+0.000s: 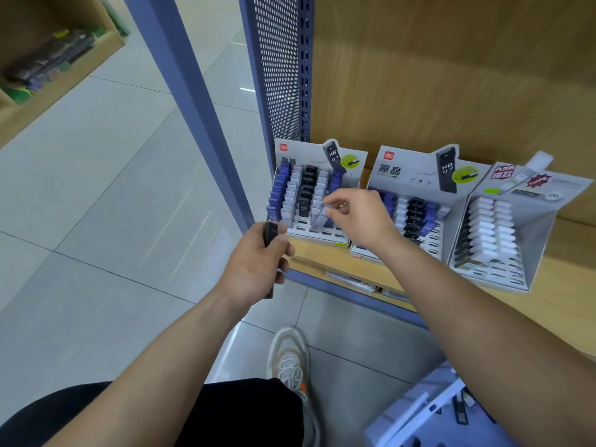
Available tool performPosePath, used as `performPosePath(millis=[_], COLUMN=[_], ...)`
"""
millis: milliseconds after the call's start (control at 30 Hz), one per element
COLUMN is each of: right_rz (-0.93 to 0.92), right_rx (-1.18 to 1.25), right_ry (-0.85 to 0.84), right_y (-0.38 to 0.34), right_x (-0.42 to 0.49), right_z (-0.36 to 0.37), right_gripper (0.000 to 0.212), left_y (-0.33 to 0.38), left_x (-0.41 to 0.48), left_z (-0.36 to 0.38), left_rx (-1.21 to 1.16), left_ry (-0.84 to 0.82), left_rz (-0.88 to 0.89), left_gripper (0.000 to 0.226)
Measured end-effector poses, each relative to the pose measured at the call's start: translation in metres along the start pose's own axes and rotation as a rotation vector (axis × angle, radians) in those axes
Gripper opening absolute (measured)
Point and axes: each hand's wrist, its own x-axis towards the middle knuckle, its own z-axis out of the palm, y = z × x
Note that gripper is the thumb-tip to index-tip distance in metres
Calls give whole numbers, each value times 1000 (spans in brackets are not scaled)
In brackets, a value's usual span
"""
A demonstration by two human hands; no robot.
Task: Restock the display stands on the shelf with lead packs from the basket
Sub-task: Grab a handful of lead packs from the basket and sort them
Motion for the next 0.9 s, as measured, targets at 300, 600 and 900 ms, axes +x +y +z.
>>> performPosePath(millis=[300,600,900], right_rz=[-150,-171,-160], right_rx=[-157,-245,-298], right_ry=[11,-11,-50], right_y=[5,2,-8], right_x=[4,6,6], right_z=[7,14,32], right_gripper=[19,19,14], left_y=[6,11,15], left_x=[-4,-2,-1], left_z=[-2,0,2], left_rx=[-49,-81,-180], left_ry=[-27,-11,-8], left_rz=[67,-16,-32], left_gripper=[14,18,21])
